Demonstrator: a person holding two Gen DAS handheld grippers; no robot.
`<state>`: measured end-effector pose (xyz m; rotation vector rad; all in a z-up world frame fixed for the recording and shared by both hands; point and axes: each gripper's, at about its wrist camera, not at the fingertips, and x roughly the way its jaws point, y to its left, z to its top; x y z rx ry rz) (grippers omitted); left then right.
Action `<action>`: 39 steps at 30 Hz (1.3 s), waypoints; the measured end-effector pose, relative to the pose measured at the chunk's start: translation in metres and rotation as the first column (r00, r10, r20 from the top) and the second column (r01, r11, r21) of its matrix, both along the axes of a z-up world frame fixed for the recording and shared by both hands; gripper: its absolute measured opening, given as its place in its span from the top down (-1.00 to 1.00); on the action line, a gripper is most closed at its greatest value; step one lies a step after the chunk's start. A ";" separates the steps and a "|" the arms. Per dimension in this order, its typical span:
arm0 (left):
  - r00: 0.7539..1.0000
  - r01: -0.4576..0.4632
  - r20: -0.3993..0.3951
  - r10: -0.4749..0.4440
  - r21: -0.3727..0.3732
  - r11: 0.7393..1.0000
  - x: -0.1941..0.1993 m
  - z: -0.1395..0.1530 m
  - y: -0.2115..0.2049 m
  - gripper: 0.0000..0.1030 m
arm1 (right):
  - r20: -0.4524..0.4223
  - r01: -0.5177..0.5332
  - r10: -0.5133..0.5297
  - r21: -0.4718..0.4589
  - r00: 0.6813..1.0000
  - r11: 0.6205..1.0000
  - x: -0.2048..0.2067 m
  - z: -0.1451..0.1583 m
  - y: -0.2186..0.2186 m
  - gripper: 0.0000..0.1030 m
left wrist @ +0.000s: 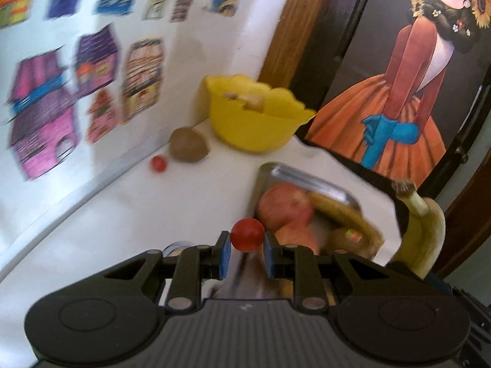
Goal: Organize fruits
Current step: 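Carry the banana and cherry tomato over the steel tray with both tools, then open both tools to release the banana and tomato onto the tray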
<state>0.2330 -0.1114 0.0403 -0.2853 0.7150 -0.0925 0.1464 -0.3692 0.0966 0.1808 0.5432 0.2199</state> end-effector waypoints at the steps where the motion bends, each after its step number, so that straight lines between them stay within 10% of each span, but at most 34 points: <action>1: 1.000 0.002 0.007 -0.002 -0.002 1.000 0.006 0.002 -0.005 0.52 | 0.004 0.002 -0.002 0.002 1.000 1.000 0.006 0.003 -0.007 0.30; 10: 0.999 0.022 0.024 -0.021 -0.040 0.999 0.050 0.000 -0.050 0.52 | 0.043 -0.036 0.034 0.046 0.999 0.998 0.070 0.021 -0.049 0.30; 23: 0.994 0.088 -0.066 -0.090 -0.040 0.995 0.076 -0.029 -0.082 0.51 | -0.168 -0.084 0.100 0.100 0.981 0.991 0.170 -0.027 -0.067 0.29; 39: 0.994 0.079 -0.077 -0.082 -0.041 0.996 0.073 -0.028 -0.086 0.24 | -0.201 -0.123 0.140 0.097 0.970 0.988 0.189 -0.042 -0.065 -0.04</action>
